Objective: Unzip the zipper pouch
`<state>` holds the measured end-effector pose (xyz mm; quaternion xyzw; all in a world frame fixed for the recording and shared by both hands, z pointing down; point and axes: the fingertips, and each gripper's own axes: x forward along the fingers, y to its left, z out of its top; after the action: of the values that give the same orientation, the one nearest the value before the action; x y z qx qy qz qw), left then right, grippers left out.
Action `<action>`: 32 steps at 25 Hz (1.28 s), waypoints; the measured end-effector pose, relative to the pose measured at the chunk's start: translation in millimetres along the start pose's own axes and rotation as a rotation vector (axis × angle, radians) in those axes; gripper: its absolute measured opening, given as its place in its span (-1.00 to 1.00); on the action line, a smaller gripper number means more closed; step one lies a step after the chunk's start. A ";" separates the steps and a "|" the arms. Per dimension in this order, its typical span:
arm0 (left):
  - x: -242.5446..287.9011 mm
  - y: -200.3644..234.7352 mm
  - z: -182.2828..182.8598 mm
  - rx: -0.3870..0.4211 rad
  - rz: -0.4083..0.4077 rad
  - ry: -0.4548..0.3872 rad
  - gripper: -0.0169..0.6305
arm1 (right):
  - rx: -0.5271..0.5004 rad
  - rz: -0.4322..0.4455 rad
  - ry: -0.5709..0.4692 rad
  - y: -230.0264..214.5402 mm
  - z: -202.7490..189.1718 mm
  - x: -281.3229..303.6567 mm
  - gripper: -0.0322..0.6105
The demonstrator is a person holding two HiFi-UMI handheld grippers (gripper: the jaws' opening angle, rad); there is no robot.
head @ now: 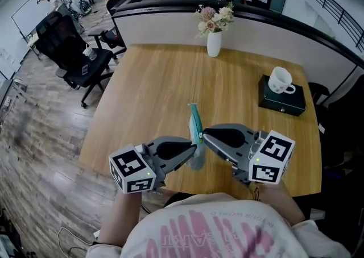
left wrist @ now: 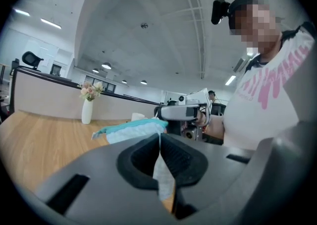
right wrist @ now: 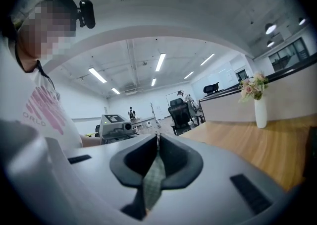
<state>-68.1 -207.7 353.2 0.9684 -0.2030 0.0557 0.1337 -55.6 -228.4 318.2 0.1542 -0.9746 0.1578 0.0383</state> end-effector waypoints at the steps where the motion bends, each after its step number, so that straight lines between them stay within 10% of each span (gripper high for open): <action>1: -0.3 -0.1 1.5 0.000 -0.003 -0.003 -0.91 | 0.002 0.004 -0.004 1.2 0.9 0.3 -0.85; 32: 0.9 -33.2 1.5 0.065 -0.128 0.032 -0.91 | 0.081 -0.085 -0.015 -2.8 -7.5 -9.3 -0.89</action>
<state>-53.7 -179.3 344.0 0.9823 -0.1364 0.0690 0.1085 -45.7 -225.9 324.9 0.1982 -0.9602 0.1940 0.0316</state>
